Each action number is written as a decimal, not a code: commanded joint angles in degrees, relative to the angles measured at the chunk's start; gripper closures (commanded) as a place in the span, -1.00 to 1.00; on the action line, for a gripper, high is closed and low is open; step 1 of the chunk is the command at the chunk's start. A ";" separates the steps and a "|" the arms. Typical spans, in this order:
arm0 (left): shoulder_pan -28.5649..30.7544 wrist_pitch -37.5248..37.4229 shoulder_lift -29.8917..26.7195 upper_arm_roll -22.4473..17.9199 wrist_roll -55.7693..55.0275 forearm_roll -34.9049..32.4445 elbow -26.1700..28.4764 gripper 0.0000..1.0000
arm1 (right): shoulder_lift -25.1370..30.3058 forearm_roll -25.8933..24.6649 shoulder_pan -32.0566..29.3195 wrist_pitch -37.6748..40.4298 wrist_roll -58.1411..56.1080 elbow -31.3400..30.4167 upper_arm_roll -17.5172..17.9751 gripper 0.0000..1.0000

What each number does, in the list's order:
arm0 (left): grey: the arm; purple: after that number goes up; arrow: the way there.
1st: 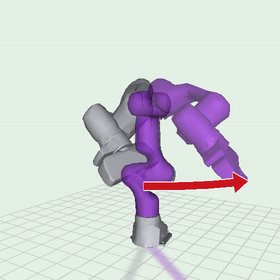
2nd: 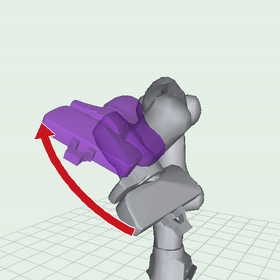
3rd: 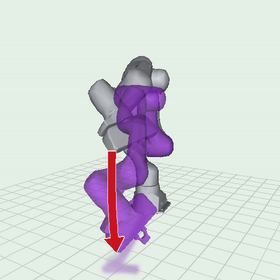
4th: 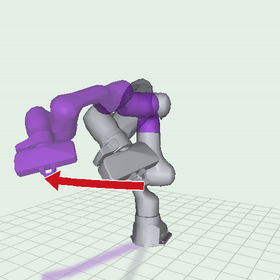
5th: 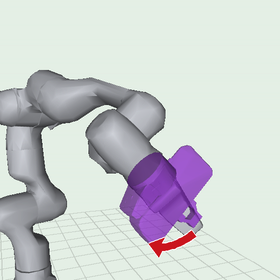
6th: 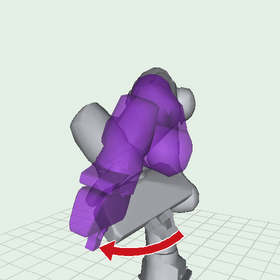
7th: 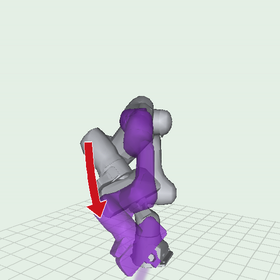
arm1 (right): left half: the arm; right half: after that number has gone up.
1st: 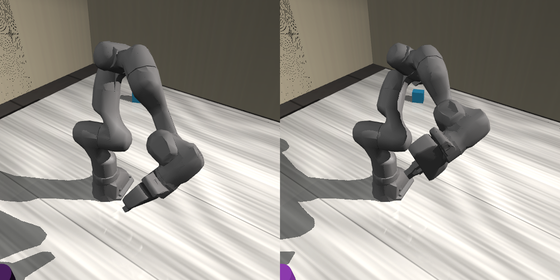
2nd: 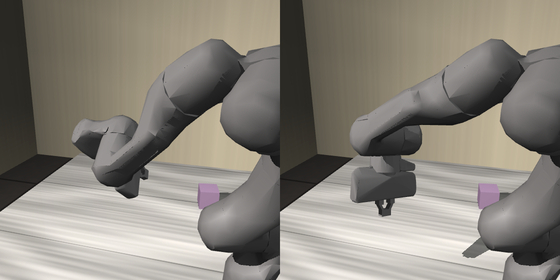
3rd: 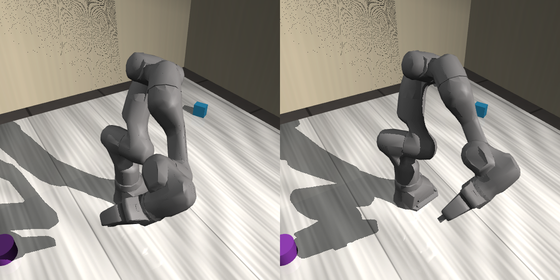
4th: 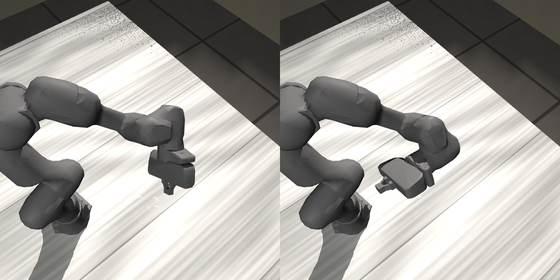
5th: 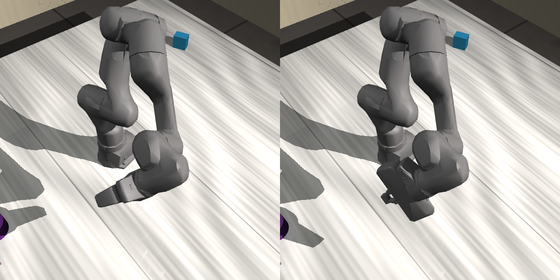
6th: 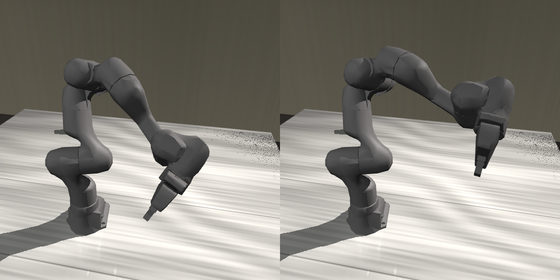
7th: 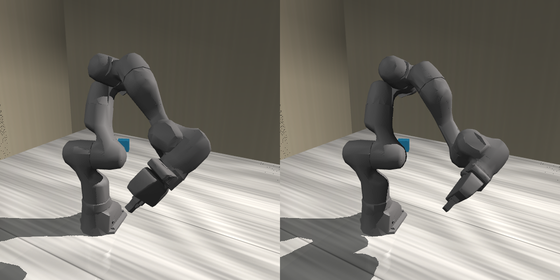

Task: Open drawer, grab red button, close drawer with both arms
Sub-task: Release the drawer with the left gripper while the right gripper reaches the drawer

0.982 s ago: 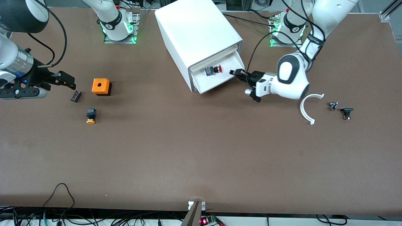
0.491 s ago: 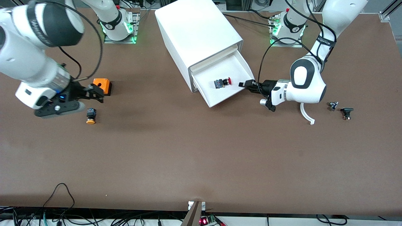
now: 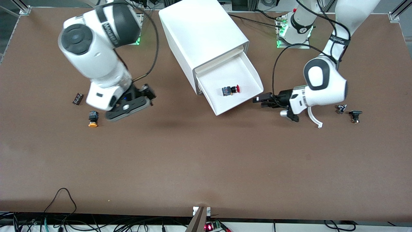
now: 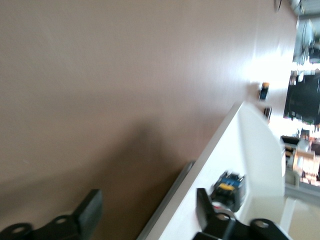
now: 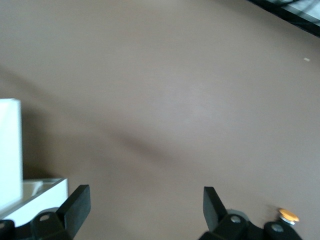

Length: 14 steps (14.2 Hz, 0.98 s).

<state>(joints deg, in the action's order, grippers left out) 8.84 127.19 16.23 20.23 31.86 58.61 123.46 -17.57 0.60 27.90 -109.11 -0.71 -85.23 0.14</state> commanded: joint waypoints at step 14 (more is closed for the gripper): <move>2.33 -27.58 -13.24 -13.63 -1.01 -36.96 -24.02 -1.00 | -16.44 6.08 11.12 -6.11 -40.06 14.66 6.89 -1.00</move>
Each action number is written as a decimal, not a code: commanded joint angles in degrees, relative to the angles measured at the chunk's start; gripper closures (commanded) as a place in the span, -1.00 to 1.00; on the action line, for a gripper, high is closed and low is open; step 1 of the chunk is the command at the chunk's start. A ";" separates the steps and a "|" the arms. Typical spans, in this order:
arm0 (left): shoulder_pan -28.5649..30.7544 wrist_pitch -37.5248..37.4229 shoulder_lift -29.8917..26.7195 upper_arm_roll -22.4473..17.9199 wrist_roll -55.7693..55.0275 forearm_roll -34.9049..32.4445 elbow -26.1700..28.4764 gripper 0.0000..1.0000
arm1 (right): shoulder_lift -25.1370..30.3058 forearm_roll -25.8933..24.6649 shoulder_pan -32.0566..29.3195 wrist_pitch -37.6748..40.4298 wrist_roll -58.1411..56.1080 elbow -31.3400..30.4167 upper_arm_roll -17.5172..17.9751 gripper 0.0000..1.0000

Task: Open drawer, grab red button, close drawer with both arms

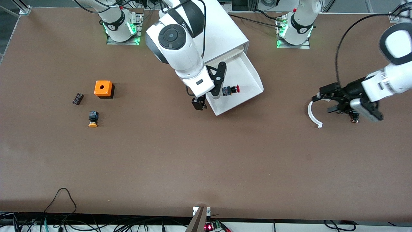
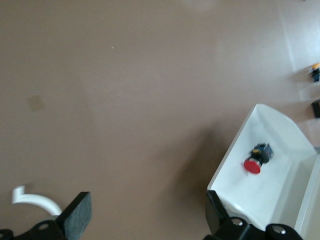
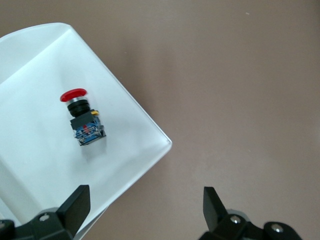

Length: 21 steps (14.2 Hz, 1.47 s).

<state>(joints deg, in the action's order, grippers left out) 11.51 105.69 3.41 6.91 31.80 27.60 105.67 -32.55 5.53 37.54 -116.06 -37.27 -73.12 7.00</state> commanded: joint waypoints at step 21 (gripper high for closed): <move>-6.86 -16.04 -2.35 -0.06 -30.92 -27.77 -14.79 -1.00 | -12.71 -5.62 11.68 1.19 -6.85 7.99 -3.04 -1.00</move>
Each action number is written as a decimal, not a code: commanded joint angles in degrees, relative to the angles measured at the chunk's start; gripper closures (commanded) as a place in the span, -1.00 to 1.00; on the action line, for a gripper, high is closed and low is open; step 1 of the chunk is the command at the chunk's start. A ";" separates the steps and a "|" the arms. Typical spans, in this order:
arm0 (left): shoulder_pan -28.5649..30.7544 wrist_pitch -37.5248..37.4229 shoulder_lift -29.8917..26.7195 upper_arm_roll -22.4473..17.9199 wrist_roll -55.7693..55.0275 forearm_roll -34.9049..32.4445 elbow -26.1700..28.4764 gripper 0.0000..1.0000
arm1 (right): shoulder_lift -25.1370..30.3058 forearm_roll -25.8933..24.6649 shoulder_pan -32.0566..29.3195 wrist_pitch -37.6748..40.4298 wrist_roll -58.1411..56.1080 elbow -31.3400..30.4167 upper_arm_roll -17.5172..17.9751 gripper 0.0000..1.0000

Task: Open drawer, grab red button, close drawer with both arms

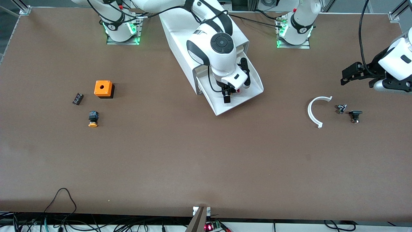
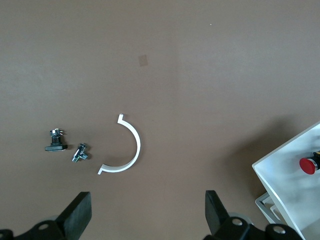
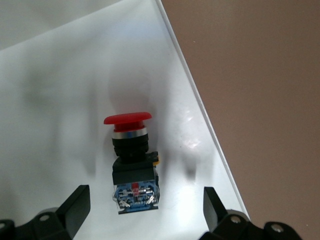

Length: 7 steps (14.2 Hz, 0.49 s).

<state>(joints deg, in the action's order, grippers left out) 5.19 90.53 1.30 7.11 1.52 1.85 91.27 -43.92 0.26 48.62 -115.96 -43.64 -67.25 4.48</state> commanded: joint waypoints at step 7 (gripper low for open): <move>-0.53 -0.79 -0.24 -0.25 -0.64 -2.03 -0.39 -1.00 | -1.88 -0.53 1.39 1.26 -0.13 1.94 -0.62 -1.00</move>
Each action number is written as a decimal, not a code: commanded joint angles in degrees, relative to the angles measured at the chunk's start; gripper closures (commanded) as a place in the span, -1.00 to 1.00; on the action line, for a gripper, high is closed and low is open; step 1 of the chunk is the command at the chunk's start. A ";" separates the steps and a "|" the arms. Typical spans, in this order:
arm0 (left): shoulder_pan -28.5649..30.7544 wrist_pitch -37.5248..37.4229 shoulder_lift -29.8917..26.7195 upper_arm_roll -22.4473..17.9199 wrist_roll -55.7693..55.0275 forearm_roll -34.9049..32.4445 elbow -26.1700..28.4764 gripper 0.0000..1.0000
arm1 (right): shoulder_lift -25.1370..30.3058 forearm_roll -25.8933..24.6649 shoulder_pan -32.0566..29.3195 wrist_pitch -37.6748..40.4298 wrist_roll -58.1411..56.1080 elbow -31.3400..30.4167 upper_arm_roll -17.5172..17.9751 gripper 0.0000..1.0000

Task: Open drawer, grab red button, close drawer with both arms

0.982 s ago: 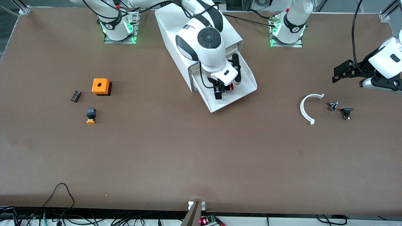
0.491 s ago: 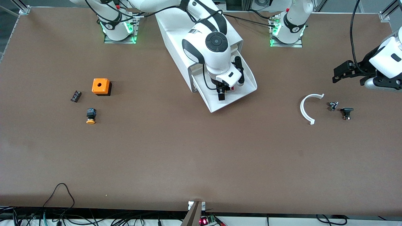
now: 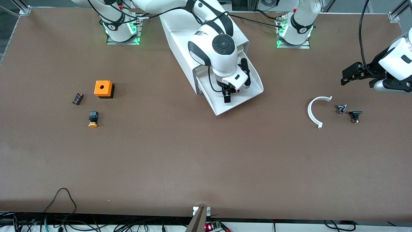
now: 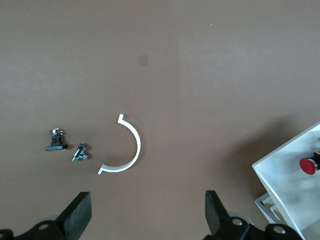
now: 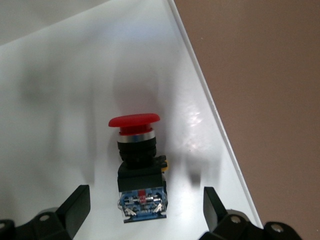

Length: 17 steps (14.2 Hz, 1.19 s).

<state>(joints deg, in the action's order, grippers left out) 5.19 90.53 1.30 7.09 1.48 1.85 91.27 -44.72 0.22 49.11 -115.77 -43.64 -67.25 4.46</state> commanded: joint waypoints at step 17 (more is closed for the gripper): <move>-0.53 -0.79 0.20 -0.23 0.19 -1.94 -0.66 -1.00 | -0.28 -0.49 2.04 0.63 6.19 2.30 -1.21 0.36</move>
<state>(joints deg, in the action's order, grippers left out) 5.19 90.53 1.30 7.08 1.48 1.85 91.27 -45.36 0.20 50.06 -115.80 -40.19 -66.26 4.29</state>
